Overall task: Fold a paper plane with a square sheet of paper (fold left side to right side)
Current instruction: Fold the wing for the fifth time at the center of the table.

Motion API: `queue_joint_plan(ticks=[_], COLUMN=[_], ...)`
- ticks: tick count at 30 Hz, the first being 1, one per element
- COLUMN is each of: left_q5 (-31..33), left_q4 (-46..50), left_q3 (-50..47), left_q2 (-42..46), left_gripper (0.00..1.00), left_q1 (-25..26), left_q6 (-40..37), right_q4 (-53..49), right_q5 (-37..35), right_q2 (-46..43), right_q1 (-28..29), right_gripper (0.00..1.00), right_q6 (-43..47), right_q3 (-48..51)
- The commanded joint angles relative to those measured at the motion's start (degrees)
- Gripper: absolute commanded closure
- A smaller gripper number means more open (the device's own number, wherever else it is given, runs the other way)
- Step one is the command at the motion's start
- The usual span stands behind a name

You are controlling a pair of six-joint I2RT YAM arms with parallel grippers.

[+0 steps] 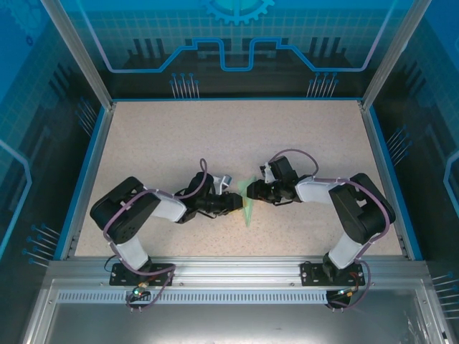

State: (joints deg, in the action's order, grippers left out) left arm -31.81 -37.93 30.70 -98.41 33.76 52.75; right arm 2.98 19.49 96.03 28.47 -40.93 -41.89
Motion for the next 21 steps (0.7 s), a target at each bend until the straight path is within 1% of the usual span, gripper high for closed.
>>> queue_joint_plan(ticks=[1, 9, 21], left_q5=[-1.3, -3.51, -3.76], left_q4=[2.48, 1.97, 1.91], left_q3=[1.43, 5.74, 7.24], left_q2=[-0.38, -4.6, -7.76], left_gripper=[0.65, 0.65, 0.65], left_q1=[-2.05, -2.21, -2.21], left_q6=[-1.42, -1.41, -0.78], right_q4=[-1.4, -1.67, -1.75], right_q5=[-0.59, -0.26, -0.11], right_q2=[2.23, 2.41, 2.53], right_q1=[0.87, 0.8, 0.81], right_gripper=[0.57, 0.57, 0.57], right_q6=[1.15, 1.45, 1.46], right_q3=[-0.47, -0.74, -0.91])
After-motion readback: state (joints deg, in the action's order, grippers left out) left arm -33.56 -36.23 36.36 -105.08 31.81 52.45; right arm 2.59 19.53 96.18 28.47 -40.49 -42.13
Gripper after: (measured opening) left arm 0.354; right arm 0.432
